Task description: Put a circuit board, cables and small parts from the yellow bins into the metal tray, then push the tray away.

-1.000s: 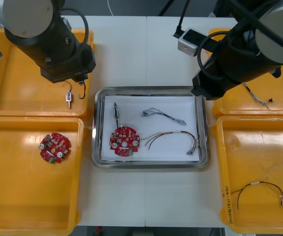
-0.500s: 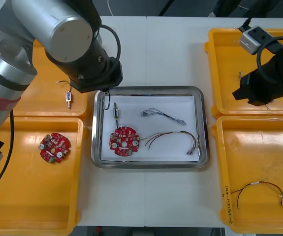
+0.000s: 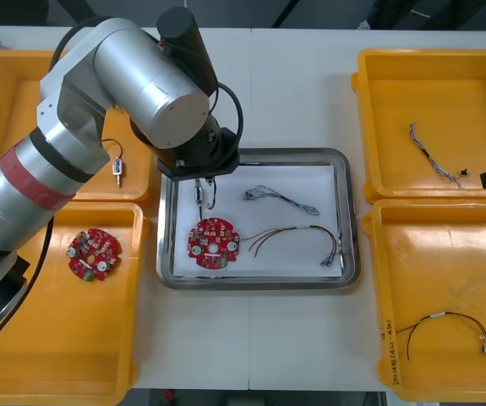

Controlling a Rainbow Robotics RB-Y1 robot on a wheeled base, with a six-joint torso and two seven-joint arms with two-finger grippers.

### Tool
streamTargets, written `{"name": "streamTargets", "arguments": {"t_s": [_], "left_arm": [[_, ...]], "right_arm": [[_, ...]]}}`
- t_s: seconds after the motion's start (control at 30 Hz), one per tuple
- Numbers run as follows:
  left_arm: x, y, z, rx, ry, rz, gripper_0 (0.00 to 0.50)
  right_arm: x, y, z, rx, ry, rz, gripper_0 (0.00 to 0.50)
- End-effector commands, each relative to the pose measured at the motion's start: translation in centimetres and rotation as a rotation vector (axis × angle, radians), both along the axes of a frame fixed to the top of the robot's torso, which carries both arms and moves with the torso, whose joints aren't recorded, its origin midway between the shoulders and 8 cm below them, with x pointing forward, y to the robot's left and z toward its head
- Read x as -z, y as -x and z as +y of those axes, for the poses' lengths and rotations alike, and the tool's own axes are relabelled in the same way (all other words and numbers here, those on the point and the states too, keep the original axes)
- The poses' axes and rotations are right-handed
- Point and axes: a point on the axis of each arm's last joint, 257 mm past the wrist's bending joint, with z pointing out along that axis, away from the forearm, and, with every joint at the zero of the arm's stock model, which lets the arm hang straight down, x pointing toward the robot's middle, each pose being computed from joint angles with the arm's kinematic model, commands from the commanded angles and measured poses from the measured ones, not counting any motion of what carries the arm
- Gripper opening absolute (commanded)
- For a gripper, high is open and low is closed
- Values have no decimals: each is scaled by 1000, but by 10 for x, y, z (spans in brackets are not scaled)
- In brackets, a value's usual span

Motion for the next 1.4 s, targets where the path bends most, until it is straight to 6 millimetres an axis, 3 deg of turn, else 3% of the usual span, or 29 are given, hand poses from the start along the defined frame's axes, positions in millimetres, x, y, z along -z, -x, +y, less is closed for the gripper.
{"name": "streamTargets", "arguments": {"t_s": [0.03,0.3,0.73,0.77,0.9,0.97,1.17,1.4], "left_arm": [[6,-1,-19,82,-27,-26,2],[24,-13,-20,67,-29,-36,2],[45,-19,-19,58,-41,-36,19],[46,-18,-20,58,-40,-35,69],[50,-17,-21,59,-43,-36,406],[50,-17,-21,54,-42,-35,500],[49,-17,-22,44,-35,-35,500],[28,-18,-17,19,-22,-46,500]], "right_arm": [[-6,11,-31,91,28,-14,500],[6,17,-54,199,13,-10,500],[42,29,-65,294,-20,42,500],[45,30,-63,295,-26,48,500],[50,32,-60,295,-31,58,500],[52,32,-61,297,-29,62,500],[57,35,-58,288,-26,77,500],[57,35,-58,282,-24,77,500]]}}
